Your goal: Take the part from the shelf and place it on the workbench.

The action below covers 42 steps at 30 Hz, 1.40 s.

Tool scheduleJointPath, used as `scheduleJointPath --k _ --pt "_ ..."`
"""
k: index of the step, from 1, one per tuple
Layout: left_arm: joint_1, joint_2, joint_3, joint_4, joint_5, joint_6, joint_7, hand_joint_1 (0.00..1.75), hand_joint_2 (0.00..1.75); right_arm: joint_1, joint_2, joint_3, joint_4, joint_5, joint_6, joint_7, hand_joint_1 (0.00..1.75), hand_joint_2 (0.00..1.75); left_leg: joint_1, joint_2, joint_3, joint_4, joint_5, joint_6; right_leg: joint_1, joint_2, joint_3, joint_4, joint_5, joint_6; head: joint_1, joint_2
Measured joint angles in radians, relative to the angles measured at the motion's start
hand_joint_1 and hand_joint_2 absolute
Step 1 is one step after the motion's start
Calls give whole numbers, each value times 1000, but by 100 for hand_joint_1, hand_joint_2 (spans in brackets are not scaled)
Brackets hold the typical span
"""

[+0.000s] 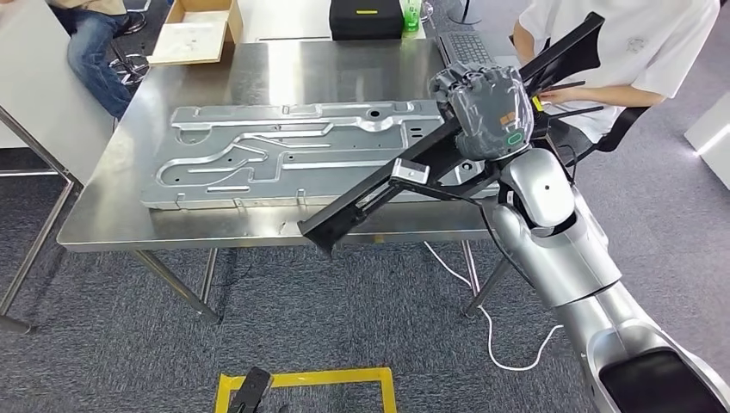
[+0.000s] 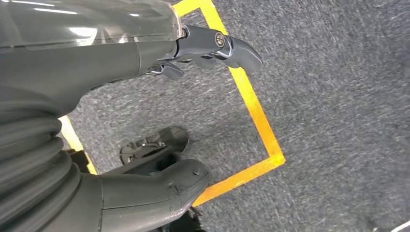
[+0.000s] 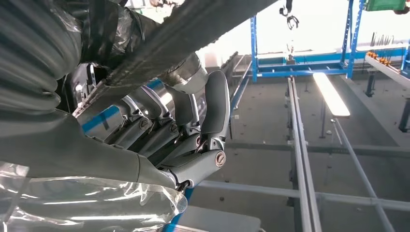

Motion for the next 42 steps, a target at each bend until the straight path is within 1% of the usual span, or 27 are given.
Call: scheduleJointPath --k 2,4,5,6,8,9,10,11,12,14,16,18,20,22,24,25,26,27,29,31,34,36,37,39,40,41,42 --pt "-1 0 0 0 1 0 -1 0 175 0 0 1 1 2 0 0 175 175 -5 0 13 -31 2 6 1 -4 -1 0 -1 8 0 0" --pt "0 0 0 0 1 0 -2 0 175 1 0 1 1 2 1 0 175 175 -2 -5 17 -44 8 9 0 -9 -2 2 -4 18 0 0" --pt "0 -1 0 0 2 0 -2 0 175 0 -1 1 1 3 1 0 175 175 2 -7 20 -50 13 13 -1 -9 -8 16 -17 24 1 0" --pt "-1 -1 0 0 2 0 -4 0 175 -2 -1 1 0 3 1 1 175 175 5 -8 23 -57 17 16 -3 -8 -24 51 -39 29 2 0" --pt "-2 -2 0 0 3 0 -6 0 175 -1 -2 2 1 3 1 1 175 175 6 -10 24 -60 19 19 -11 -5 -82 174 -102 39 2 0" --pt "-2 -2 0 0 3 0 -6 0 175 2 -3 3 2 3 2 1 175 175 7 -13 24 -59 19 19 -16 -5 -114 235 -124 44 2 0" --pt "-1 -2 1 0 4 0 -7 0 175 6 -3 4 2 3 2 1 175 175 7 -17 24 -58 18 18 -21 -5 -133 270 -128 48 2 0" --pt "-1 -2 1 0 5 0 -8 0 175 9 -4 4 4 3 3 1 175 175 9 -21 24 -56 16 16 -26 -5 -133 265 -111 52 2 0" --pt "-1 -2 1 0 6 0 -8 0 175 11 -4 4 4 3 3 1 175 175 11 -26 24 -52 13 12 -31 -4 -114 220 -78 55 2 0" --pt "-1 -2 1 0 7 0 -9 0 175 11 -6 4 5 3 3 2 175 175 14 -36 23 -42 5 1 -38 8 -49 85 -16 61 2 0" --pt "-2 -2 1 0 8 0 -10 0 175 12 -8 4 5 3 2 3 175 175 14 -43 18 -35 0 -10 -37 20 -17 16 -1 57 2 0" --pt "-2 -2 1 0 8 -1 -11 0 175 13 -9 5 5 3 1 4 175 175 14 -49 15 -36 1 -21 -32 18 -18 14 -4 44 1 0" --pt "-1 -2 1 0 8 -1 -12 0 175 13 -9 4 5 3 -1 5 175 175 16 -43 10 -24 -10 -30 -32 12 -14 10 -3 27 1 0" --pt "-2 -2 1 0 9 -1 -12 0 175 13 -9 4 5 3 -2 6 175 175 18 -29 -24 55 -57 -37 -32 8 -9 5 -2 12 1 0" --pt "-3 -2 1 0 9 -1 -12 0 175 15 -9 4 5 3 -2 6 175 175 17 -23 -90 193 -117 -39 -27 6 -9 6 -4 6 1 0" --pt "-2 -2 1 0 9 -1 -12 0 175 16 -9 4 5 3 -2 6 175 175 17 -23 -115 243 -130 -39 -24 5 -8 7 -5 4 1 0" --pt "-1 -2 1 0 9 -1 -12 0 175 17 -9 4 5 3 -2 6 175 175 16 -23 -124 257 -123 -36 -21 5 -7 8 -6 3 1 0" --pt "0 -2 1 0 9 -1 -12 0 175 18 -9 5 5 3 -2 6 175 175 16 -23 -112 229 -97 -32 -19 4 -6 9 -8 2 1 0" --pt "-1 -1 1 0 9 -1 -12 0 175 18 -9 5 5 3 -3 6 175 175 11 -22 -48 93 -27 -18 -15 4 -2 11 -11 3 1 0" --pt "-3 -1 1 0 9 -1 -12 0 175 18 -10 4 5 3 -3 6 175 175 4 -20 -1 -9 4 -7 -13 4 -4 13 -12 8 1 0" --pt "-2 -1 1 -1 9 -1 -12 0 175 19 -10 4 5 3 -3 7 175 175 1 -21 6 -32 7 -1 -14 2 -7 9 -9 24 1 0" --pt "-3 -1 1 -1 9 -1 -12 0 175 17 -11 4 5 3 -3 7 175 175 6 -20 12 -45 14 7 -15 1 -16 31 -27 35 2 0" --pt "-4 -2 1 -1 9 -1 -12 0 175 16 -12 4 5 3 -4 7 175 175 9 -19 15 -51 18 11 -15 0 -33 68 -51 39 2 0" --pt "-5 -2 1 -1 9 -1 -12 0 175 17 -13 3 5 2 -4 7 175 175 8 -19 16 -52 19 13 -19 0 -90 190 -110 46 2 0" --pt "-4 -2 1 -1 9 -1 -12 0 175 19 -14 3 6 2 -5 7 175 175 8 -19 16 -52 19 13 -21 0 -118 244 -126 49 2 0" --pt "-4 -2 1 -1 9 -1 -12 0 175 22 -15 3 6 3 -5 7 175 175 8 -20 16 -51 18 13 -23 0 -131 267 -124 51 2 0" --pt "-3 -2 1 -1 9 -1 -12 0 175 24 -15 3 7 3 -5 7 175 175 9 -21 16 -49 17 12 -25 0 -126 253 -103 51 2 0"
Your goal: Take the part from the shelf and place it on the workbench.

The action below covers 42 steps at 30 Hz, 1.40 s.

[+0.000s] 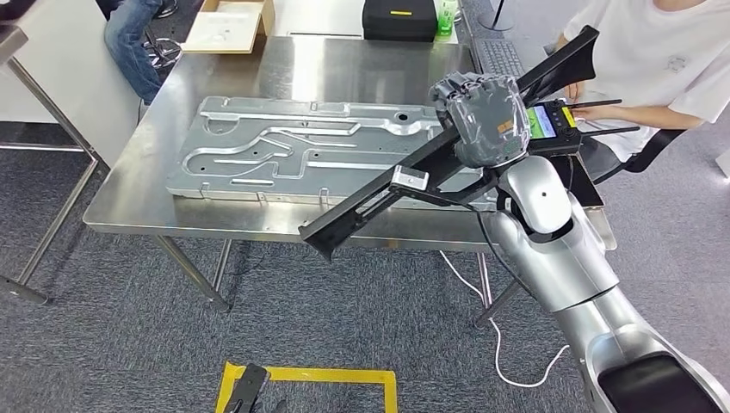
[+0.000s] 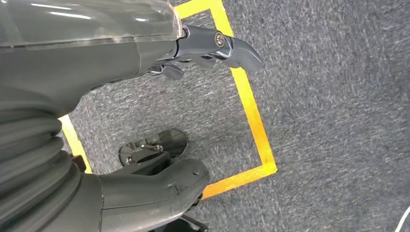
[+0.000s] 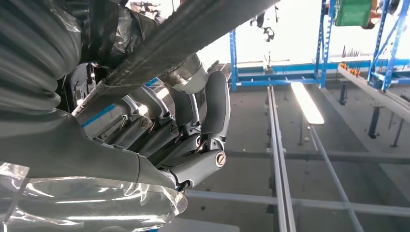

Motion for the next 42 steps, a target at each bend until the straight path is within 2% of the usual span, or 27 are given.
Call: scheduleJointPath --k 2,4,6,8,9,10,12,13,14,15,16,18,20,22,24,26,28,29,30,31,32,34,36,38,39,40,42 --pt "0 0 0 0 0 0 0 0 175 0 -1 0 0 0 0 0 175 175 0 -2 1 4 -4 -4 -4 -1 58 -124 67 -1 0 0" --pt "-1 -1 0 0 0 0 0 0 175 -1 -1 0 0 0 -1 0 175 175 -4 -3 -1 8 -8 -12 -1 0 107 -227 101 -6 0 0" --pt "-2 -1 0 0 -1 0 0 0 175 -1 -1 -1 -1 0 -1 0 175 175 -7 -3 -2 8 -9 -21 5 1 114 -245 100 -15 -1 0" --pt "-1 -1 0 0 -1 0 0 0 175 0 -2 -1 -2 0 -1 0 175 175 -5 -3 -3 11 -16 -32 2 1 117 -250 103 -28 -1 0" --pt "-2 -1 0 0 -1 0 0 0 175 -1 -2 -2 -2 0 -1 0 175 175 -4 -2 -10 30 -30 -37 0 0 119 -254 105 -35 -1 0" --pt "-2 -1 0 0 -1 0 0 0 175 -1 -2 -2 -2 1 -1 0 175 175 -3 -2 -27 68 -54 -42 -2 -1 122 -258 107 -42 -1 0" --pt "-2 -1 0 0 -1 0 0 0 175 -1 -2 -2 -2 3 -1 0 175 175 -1 -1 -86 198 -118 -47 0 -5 122 -258 106 -49 -1 0" --pt "0 -1 0 0 -1 0 0 0 175 0 -2 -2 -2 4 -1 0 175 175 -1 -1 -115 258 -139 -49 2 -6 122 -258 106 -50 -1 0" --pt "1 0 0 0 -1 0 0 0 175 1 -2 -2 -2 5 -1 0 175 175 -1 -1 -132 290 -143 -49 3 -8 122 -257 105 -51 -1 0" --pt "2 0 0 0 -1 0 0 0 175 2 -2 -2 -2 5 -1 0 175 175 -1 0 -130 282 -127 -47 5 -10 123 -256 104 -51 -1 0" --pt "2 0 0 0 -1 0 0 0 175 2 -2 -2 -2 6 -1 0 175 175 -2 1 -109 237 -95 -44 6 -12 124 -255 103 -51 -1 0" --pt "1 0 0 0 0 0 0 0 175 2 -2 -2 -2 9 -1 0 175 175 -7 15 -42 96 -32 -32 9 -17 127 -252 99 -47 -1 0" --pt "-1 0 0 0 0 1 -1 0 175 2 -2 -2 -2 13 -1 0 175 175 -14 27 -6 17 -10 -22 13 -22 126 -250 97 -39 -1 0" --pt "-1 0 0 0 2 1 -3 0 175 4 -2 -2 -2 16 -1 0 175 175 -15 22 -5 10 -10 -16 14 -30 125 -251 98 -30 -1 0" --pt "0 0 0 0 4 2 -3 0 175 4 -2 -2 -3 18 -1 0 175 175 -10 13 -2 1 -3 -6 12 -28 118 -227 82 -20 -1 0" --pt "-1 0 0 0 4 2 -3 0 175 4 -2 -2 -3 19 -1 0 175 175 -6 4 1 -5 2 2 9 -15 81 -140 29 -11 0 0" --pt "-1 0 0 0 4 2 -3 0 175 7 -2 -1 -2 19 -1 0 175 175 -6 -9 0 -4 3 5 6 -8 22 -15 -30 -4 0 0" --pt "0 0 0 0 4 2 -3 0 175 10 -2 -1 -2 19 -1 0 175 175 -5 -17 -1 -3 3 5 4 -8 3 25 -41 -2 0 0" --pt "1 0 0 0 4 3 -3 0 175 12 -2 0 -2 19 0 0 175 175 -5 -26 -1 -1 3 5 2 -7 -1 31 -31 -1 0 0" --pt "2 0 0 0 4 3 -3 0 175 13 -2 0 -2 19 0 0 175 175 -4 -37 -1 0 2 4 -1 -5 16 -3 -3 -1 0 0" --pt "2 0 0 0 5 4 -3 0 175 13 -2 0 -2 19 0 0 175 175 -4 -47 -1 3 1 2 -3 2 47 -68 35 -1 0 0" --pt "2 0 0 0 6 5 -3 0 175 11 -2 0 -2 19 0 0 175 175 -4 -66 -6 8 0 -5 -9 39 108 -195 83 -4 0 0" --pt "0 0 0 0 7 6 -5 0 175 11 -2 2 -2 19 -1 -1 175 175 -3 -83 -14 10 2 -16 -8 59 128 -240 86 -7 -1 0" --pt "2 1 0 0 8 9 -6 0 175 12 -1 4 -2 19 -2 -3 175 175 -1 -98 -19 7 5 -29 -7 39 131 -246 88 -15 0 0" --pt "4 1 0 -1 8 10 -6 0 175 12 0 5 -2 19 -3 -3 175 175 -2 -91 -23 15 -1 -34 -10 29 134 -251 89 -22 -1 0" --pt "6 2 0 -1 8 11 -6 0 175 12 1 5 -2 19 -5 -4 175 175 -3 -74 -34 39 -17 -39 -12 20 136 -255 91 -29 -3 0" --pt "7 2 0 -1 8 12 -6 0 175 14 2 5 -3 19 -10 -5 175 175 -3 -26 -84 148 -76 -46 -10 4 139 -259 92 -39 -7 0"
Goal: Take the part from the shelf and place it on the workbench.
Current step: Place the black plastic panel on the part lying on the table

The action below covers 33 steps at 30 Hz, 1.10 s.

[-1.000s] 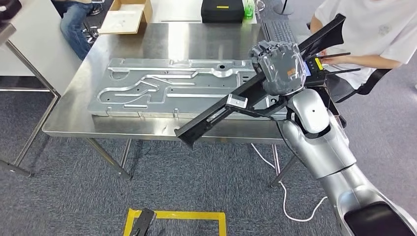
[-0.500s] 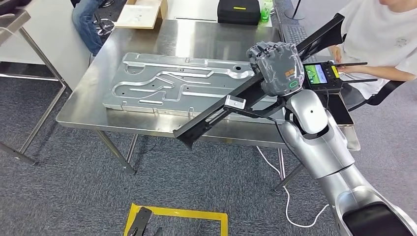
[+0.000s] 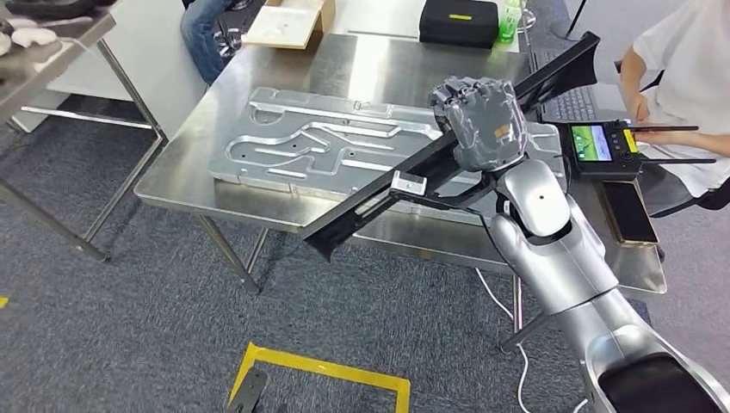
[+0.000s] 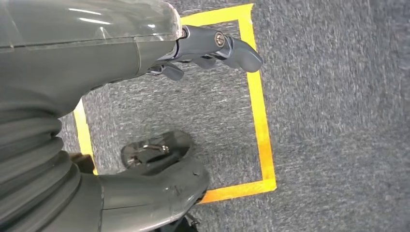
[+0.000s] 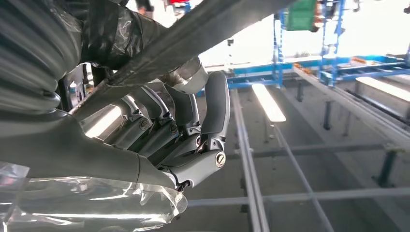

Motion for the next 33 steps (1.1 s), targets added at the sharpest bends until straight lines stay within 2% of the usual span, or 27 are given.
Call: scheduleJointPath --k 1,2,3,4,6,8,12,14,16,17,18,19,20,21,23,25,28,30,32,33 --pt "0 0 0 0 0 0 0 0 175 3 0 0 0 0 -3 -1 175 175 1 14 -33 69 -29 -3 3 -7 0 0 0 -2 -1 0" --pt "1 0 0 0 0 0 0 0 175 6 0 0 0 -1 -6 -2 175 175 2 21 -58 122 -45 -5 5 -14 0 1 -1 -3 0 0" --pt "2 0 0 0 0 0 0 0 175 10 0 0 0 -2 -7 -2 175 175 3 24 -68 141 -42 -5 6 -20 0 2 -2 -3 0 0" --pt "3 0 0 0 0 1 0 0 175 13 1 0 0 -3 -8 -3 175 175 3 25 -58 119 -20 -4 6 -24 0 3 -3 -3 0 0" --pt "3 1 0 0 0 1 -1 0 175 15 1 0 0 -4 -9 -4 175 175 2 28 7 -12 43 2 7 -28 0 6 -5 1 0 0" --pt "2 1 0 0 2 0 -3 0 175 15 1 0 0 -9 -13 -4 175 175 -3 31 60 -117 74 11 11 -30 -1 10 -7 8 0 0" --pt "2 1 0 0 4 -3 -6 0 175 18 2 0 0 -21 -17 -6 175 175 -5 28 72 -144 79 32 12 -30 -2 10 -11 29 0 0" --pt "0 1 0 0 4 -9 -5 0 175 17 2 0 0 -30 -20 -7 175 175 -1 27 76 -154 86 44 10 -22 -27 67 -50 38 1 0" --pt "-1 1 0 0 6 -26 2 0 175 20 2 -1 1 -44 -23 -12 175 175 -1 27 76 -155 87 50 9 -14 -87 193 -113 44 1 0" --pt "-1 1 0 0 8 -41 7 0 175 23 2 -2 2 -50 -23 -16 175 175 -1 25 76 -154 87 51 9 -13 -116 250 -132 46 1 0" --pt "-1 1 0 0 11 -60 12 0 175 26 2 -2 4 -54 -23 -21 175 175 -2 23 76 -153 86 51 9 -12 -131 278 -133 46 1 0" --pt "0 2 0 0 14 -81 15 0 175 28 2 -2 6 -55 -22 -25 175 175 -2 21 76 -152 86 51 9 -12 -128 268 -115 45 1 0" --pt "0 2 0 0 17 -99 17 0 175 28 2 -2 8 -56 -22 -29 175 175 -2 18 76 -150 84 50 9 -11 -105 219 -81 42 1 0" --pt "-1 2 0 0 19 -113 17 0 175 27 2 -2 9 -56 -22 -32 175 175 -2 16 76 -148 83 49 10 -10 -70 147 -44 38 1 0" --pt "-2 2 0 0 19 -128 17 0 175 23 3 -2 9 -56 -22 -37 175 175 -6 13 74 -144 78 42 15 -8 -16 32 -6 28 1 0" --pt "-3 2 0 0 19 -139 16 0 175 20 4 -2 10 -57 -21 -40 175 175 -7 13 72 -145 73 32 21 -8 -4 4 -9 19 1 0" --pt "-4 3 0 -1 19 -149 12 0 175 18 4 -2 12 -57 -19 -43 175 175 -7 16 70 -128 58 17 14 -10 7 -7 -10 4 0 0" --pt "-5 3 0 -1 20 -151 11 0 175 17 5 -2 13 -57 -19 -44 175 175 -4 21 27 -36 16 8 10 -12 20 -11 -14 -7 0 0" --pt "-4 3 0 -1 20 -153 11 0 175 20 6 -2 16 -58 -19 -45 175 175 0 23 -47 99 -31 1 11 -12 32 -10 -25 -11 0 0" --pt "-3 3 0 -1 20 -154 11 0 175 22 6 -2 18 -58 -19 -45 175 175 1 24 -74 138 -33 -1 12 -12 39 -10 -32 -11 0 0"
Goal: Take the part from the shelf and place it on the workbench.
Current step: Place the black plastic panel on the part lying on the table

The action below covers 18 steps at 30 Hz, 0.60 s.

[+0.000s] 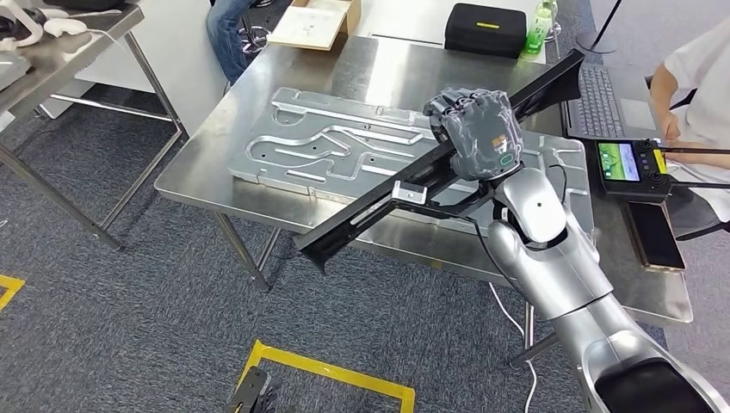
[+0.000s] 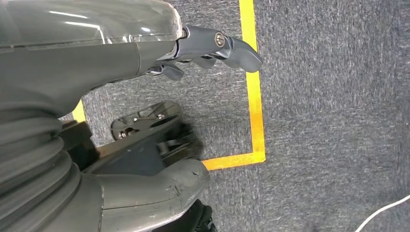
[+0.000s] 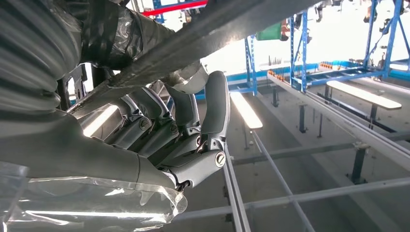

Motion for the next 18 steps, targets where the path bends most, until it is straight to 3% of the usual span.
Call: scheduleJointPath --k 1,2,4,5,6,10,12,15,16,17,18 --pt "1 0 0 0 0 0 0 0 175 2 0 0 2 0 0 -1 175 175 1 1 -9 0 20 -1 0 0 9 1 -8 2 0 0" --pt "2 0 0 0 0 0 -1 0 175 3 0 0 2 0 1 -2 175 175 1 2 2 -42 59 0 -1 0 19 2 -17 4 0 0" --pt "2 1 0 0 0 0 -2 0 175 3 0 0 3 0 1 -3 175 175 0 5 56 -177 139 5 0 0 42 3 -38 13 0 0" --pt "1 1 0 0 0 1 -2 0 175 1 0 0 3 0 1 -3 175 175 -2 6 81 -231 155 10 1 0 48 3 -46 18 0 0" --pt "1 1 0 0 0 1 -2 0 175 0 0 0 3 0 2 -4 175 175 -4 7 95 -260 157 15 3 -1 52 1 -51 24 0 0" --pt "0 1 0 0 2 6 -4 0 175 -2 0 0 1 0 4 -11 175 175 -4 2 119 -281 137 37 2 0 46 29 -49 43 2 0" --pt "-2 1 0 0 4 13 -7 0 175 -6 -3 0 0 -7 12 -32 175 175 -1 1 134 -288 130 47 0 2 -7 120 -71 50 2 0" --pt "-6 0 -1 0 2 18 -8 0 175 -11 -18 7 0 -52 55 -83 175 175 -4 -3 152 -289 113 57 0 3 -124 273 -132 55 2 0" --pt "-5 0 -1 0 1 19 -8 0 175 -12 -24 10 0 -68 67 -96 175 175 -5 -7 160 -288 106 57 1 3 -144 279 -122 53 2 0" --pt "-4 0 -1 0 0 19 -8 0 175 -15 -30 12 0 -78 74 -103 175 175 -7 -10 169 -287 100 57 2 4 -146 248 -88 49 2 0" --pt "-4 -1 -1 0 0 19 -8 0 175 -19 -35 13 0 -84 78 -106 175 175 -9 -12 179 -287 93 57 5 4 -132 187 -34 42 2 0"
